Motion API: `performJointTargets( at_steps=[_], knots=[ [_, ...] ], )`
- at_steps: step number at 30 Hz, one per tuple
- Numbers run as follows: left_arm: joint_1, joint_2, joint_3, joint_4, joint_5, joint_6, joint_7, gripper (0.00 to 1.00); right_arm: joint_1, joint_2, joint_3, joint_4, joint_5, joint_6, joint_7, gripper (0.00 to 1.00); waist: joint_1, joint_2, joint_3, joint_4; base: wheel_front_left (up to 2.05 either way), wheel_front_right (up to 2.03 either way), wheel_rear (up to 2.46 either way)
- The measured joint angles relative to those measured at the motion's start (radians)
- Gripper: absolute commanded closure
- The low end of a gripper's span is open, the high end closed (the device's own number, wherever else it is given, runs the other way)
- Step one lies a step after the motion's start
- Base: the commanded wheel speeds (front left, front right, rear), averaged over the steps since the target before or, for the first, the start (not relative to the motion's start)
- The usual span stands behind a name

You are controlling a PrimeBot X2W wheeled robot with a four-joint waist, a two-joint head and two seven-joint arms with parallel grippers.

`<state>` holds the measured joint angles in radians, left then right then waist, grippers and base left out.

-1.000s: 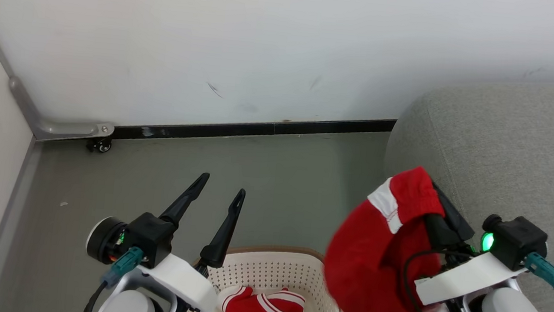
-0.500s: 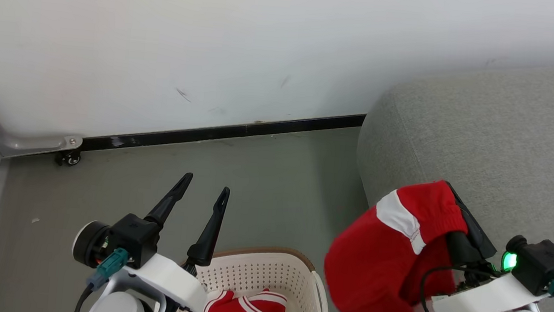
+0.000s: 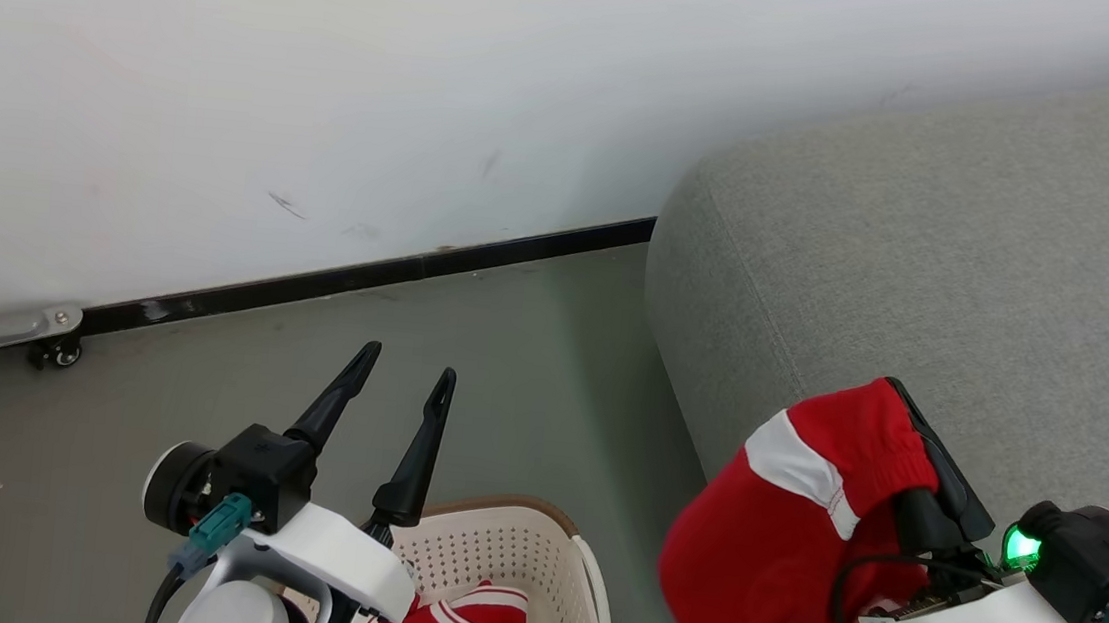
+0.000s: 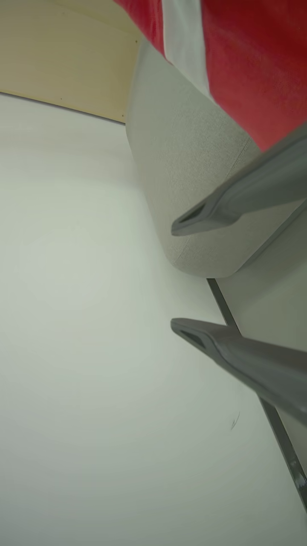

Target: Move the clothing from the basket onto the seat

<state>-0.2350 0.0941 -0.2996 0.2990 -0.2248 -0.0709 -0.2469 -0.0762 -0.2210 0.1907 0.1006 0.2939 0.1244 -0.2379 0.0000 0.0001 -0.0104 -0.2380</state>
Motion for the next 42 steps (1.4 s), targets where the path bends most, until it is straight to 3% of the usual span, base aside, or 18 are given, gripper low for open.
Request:
performJointTargets(
  at_steps=[13,25,33,42],
  knots=[
    [0.001,-0.001,0.025,-0.016,0.0,0.02,-0.002,0.0,0.02,0.012,-0.017,-0.058,0.009,0.0,0.051,1.0,0.0,0.0,0.003,-0.081,0.0,0.0,0.0],
    [0.006,0.016,0.052,-0.069,0.01,0.054,-0.006,0.0,-0.349,-0.095,-0.079,-0.05,0.035,0.0,0.156,1.0,0.0,0.0,0.038,-0.104,0.0,0.0,0.0],
    [0.005,0.034,0.055,-0.127,0.025,0.067,-0.006,0.0,-0.628,-0.194,-0.158,0.098,0.074,0.0,0.278,1.0,0.0,-0.0001,0.076,-0.09,0.0,0.0,0.0],
    [0.005,0.056,0.05,-0.184,0.055,0.072,-0.006,0.0,-0.773,-0.262,-0.256,0.288,0.065,0.0,0.334,1.0,0.0,0.0,0.121,-0.049,0.0,0.0,0.0]
  ],
)
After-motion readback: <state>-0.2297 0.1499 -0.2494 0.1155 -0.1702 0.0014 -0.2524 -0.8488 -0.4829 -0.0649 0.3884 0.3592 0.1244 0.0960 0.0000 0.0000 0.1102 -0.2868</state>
